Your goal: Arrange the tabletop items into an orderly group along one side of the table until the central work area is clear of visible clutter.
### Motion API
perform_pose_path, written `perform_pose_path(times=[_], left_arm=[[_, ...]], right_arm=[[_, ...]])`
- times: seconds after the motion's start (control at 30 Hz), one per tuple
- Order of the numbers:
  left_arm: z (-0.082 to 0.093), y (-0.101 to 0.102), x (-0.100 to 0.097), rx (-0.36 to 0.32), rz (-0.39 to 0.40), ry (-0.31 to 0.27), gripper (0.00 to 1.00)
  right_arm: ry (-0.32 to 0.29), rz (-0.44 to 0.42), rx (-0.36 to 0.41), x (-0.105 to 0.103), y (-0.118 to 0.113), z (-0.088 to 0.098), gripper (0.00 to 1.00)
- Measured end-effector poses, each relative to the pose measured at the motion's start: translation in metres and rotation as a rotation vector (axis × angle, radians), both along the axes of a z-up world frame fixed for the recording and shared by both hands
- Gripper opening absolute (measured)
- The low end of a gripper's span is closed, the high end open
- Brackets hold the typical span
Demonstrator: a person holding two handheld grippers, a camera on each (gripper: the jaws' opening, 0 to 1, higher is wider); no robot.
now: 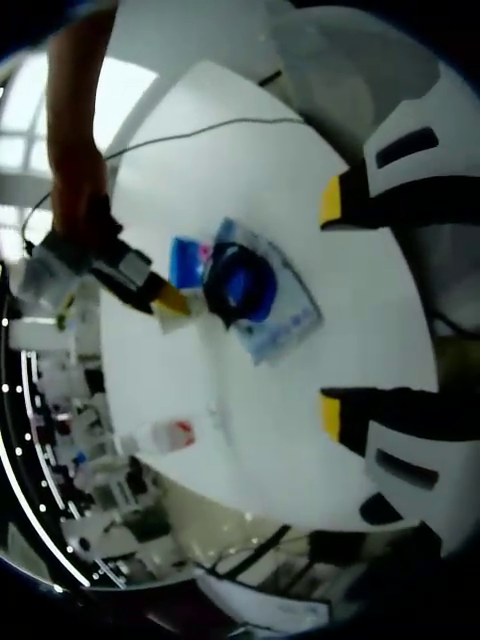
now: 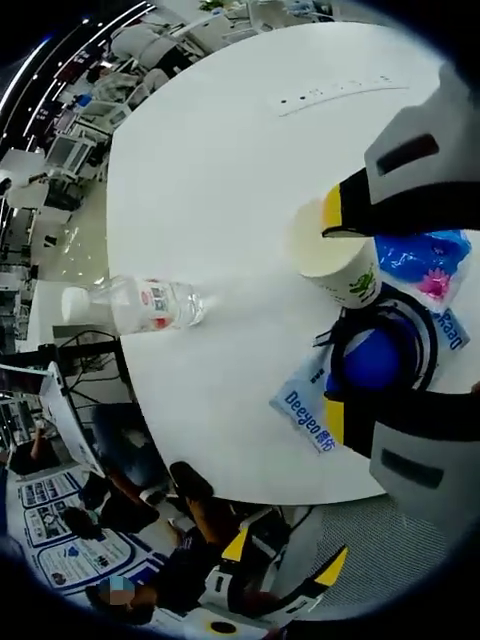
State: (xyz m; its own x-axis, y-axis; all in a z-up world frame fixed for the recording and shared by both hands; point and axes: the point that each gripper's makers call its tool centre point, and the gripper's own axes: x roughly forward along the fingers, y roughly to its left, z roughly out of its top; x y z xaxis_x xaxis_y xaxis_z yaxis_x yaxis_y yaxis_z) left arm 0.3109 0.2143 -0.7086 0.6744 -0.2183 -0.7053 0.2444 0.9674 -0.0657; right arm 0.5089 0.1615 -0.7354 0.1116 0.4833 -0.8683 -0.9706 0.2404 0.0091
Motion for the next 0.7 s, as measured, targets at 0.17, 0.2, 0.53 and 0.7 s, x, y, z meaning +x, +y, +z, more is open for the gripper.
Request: perform_pose_path(times=[0.17, 0.2, 0.53, 0.7], left_arm=[[0.000, -0.001, 0.000, -0.010, 0.002, 0.001, 0.59], [-0.001, -0.001, 0.000, -0.014, 0.003, 0.005, 0.58], [0.004, 0.003, 0.000, -0.030, 0.031, -0.011, 0.54], [0.004, 0.003, 0.001, -0.034, 0.033, -0.011, 0.53]], right_arm=[[-0.006, -0.007, -0.025, -0.001, -0.005, -0.010, 0.48], [-0.001, -0.015, -0.027, -0.001, -0.006, -0.012, 0.45], [0.024, -0.086, -0.028, -0.007, -0.017, -0.023, 0.19], [0.003, -0.077, -0.044, -0.006, -0.021, -0.024, 0.11]])
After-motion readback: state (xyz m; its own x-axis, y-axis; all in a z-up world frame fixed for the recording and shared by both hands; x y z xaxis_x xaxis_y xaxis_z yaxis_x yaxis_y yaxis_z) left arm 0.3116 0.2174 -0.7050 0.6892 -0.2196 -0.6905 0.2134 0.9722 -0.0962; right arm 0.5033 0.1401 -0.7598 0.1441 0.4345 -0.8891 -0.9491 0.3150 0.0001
